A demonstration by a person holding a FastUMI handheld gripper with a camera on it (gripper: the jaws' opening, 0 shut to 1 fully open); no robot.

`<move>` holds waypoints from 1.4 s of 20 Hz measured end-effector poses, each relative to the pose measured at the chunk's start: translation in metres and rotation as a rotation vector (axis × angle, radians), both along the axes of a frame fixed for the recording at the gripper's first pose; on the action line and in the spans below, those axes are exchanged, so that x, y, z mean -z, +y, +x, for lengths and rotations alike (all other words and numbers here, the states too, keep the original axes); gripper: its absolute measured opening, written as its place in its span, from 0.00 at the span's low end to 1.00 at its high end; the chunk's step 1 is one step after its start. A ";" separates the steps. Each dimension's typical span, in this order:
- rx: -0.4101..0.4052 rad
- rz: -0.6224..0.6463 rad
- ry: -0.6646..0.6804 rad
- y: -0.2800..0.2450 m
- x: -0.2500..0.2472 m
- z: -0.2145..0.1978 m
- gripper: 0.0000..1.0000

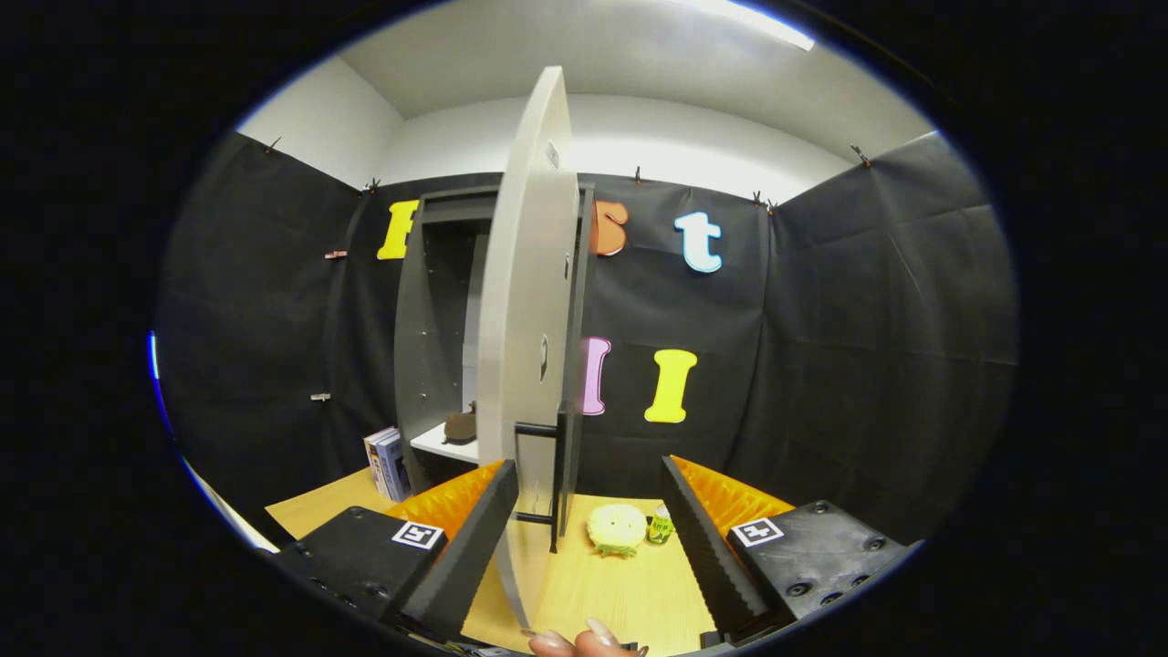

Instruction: Open the shoe cabinet door, grab the shoes and put them into the shoe cabinet, then close the shoe cabinet door.

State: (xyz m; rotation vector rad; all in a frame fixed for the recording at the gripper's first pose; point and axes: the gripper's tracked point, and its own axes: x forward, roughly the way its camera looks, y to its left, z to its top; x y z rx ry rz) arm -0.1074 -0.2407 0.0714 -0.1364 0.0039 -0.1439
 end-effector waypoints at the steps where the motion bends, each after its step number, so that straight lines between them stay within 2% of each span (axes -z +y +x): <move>1: -0.002 0.009 0.001 -0.002 0.000 0.005 0.99; 4: -0.048 0.010 0.023 0.003 0.007 0.019 0.98; 10: -0.072 0.058 0.033 0.019 0.015 0.028 0.96; 16: -0.117 0.061 0.017 0.070 0.020 0.043 0.96; 28: -0.090 0.176 -0.005 0.153 0.030 0.107 0.98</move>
